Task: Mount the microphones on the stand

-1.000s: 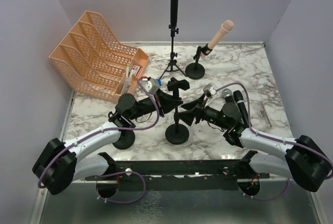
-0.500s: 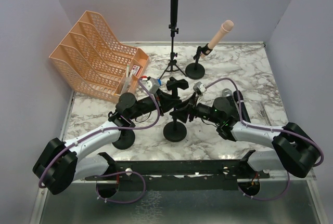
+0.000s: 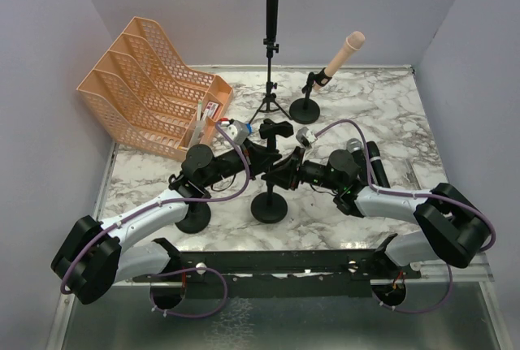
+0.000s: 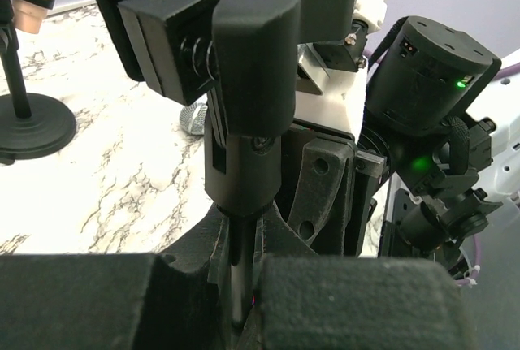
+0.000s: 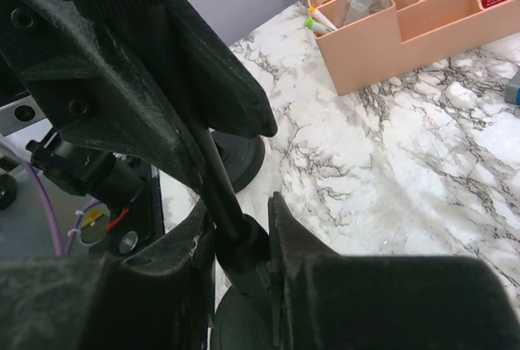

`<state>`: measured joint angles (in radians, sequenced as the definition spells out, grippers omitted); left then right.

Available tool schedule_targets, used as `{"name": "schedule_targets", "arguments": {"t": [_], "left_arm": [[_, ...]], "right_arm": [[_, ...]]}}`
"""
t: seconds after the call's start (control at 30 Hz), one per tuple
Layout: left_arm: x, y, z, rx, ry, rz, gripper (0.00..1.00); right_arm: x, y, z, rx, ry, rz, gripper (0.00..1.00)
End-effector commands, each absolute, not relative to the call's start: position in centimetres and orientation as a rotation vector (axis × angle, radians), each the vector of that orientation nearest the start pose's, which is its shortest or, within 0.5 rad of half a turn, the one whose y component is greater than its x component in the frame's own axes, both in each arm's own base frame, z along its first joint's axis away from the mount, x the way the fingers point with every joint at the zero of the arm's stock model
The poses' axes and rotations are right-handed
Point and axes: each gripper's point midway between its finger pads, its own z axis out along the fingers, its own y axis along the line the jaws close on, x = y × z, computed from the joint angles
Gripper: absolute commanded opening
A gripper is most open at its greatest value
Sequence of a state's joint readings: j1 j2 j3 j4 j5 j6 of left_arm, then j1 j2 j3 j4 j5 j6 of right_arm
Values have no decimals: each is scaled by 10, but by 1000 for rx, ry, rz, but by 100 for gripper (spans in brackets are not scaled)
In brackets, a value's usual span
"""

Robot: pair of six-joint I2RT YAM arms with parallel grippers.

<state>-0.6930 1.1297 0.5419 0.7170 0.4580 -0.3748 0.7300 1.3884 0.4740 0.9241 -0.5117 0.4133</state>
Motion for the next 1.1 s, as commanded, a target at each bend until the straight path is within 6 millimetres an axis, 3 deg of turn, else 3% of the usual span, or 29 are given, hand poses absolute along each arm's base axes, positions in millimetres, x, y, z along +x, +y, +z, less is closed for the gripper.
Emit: {"name": "schedule_targets", "arguments": {"t": [0.0,0.13,0.2,0.3,0.47,0.63,0.77,0.93,1.07], "left_arm": [[211,-308,309,615,1257,-1273,0],[217,-304,310,569,1262,-1248,0],[218,-303,308,566,1262,-1238,0],[214,-304,311,598,1247,-1244,0],[188,-314,321,755,1193,-1338,0],[162,-320,333,902,1140,-1451,0],[145,-321,346,996,1086,-1510,0],[137,-319,354,1034,1051,-1526,0],[156,-319,356,906,1096,-1481,0]], "right_arm": [[254,327,172,-496,1655,1164,4],[272,320,162,-346,1768,1037,21],[271,320,167,-345,1762,1040,33],[240,325,193,-500,1624,1169,53],[198,328,207,-760,1568,1308,60],[166,322,213,-958,1558,1380,59],[154,318,213,-1038,1538,1385,55],[160,318,224,-1024,1496,1352,36],[187,321,225,-928,1523,1257,14]]}}
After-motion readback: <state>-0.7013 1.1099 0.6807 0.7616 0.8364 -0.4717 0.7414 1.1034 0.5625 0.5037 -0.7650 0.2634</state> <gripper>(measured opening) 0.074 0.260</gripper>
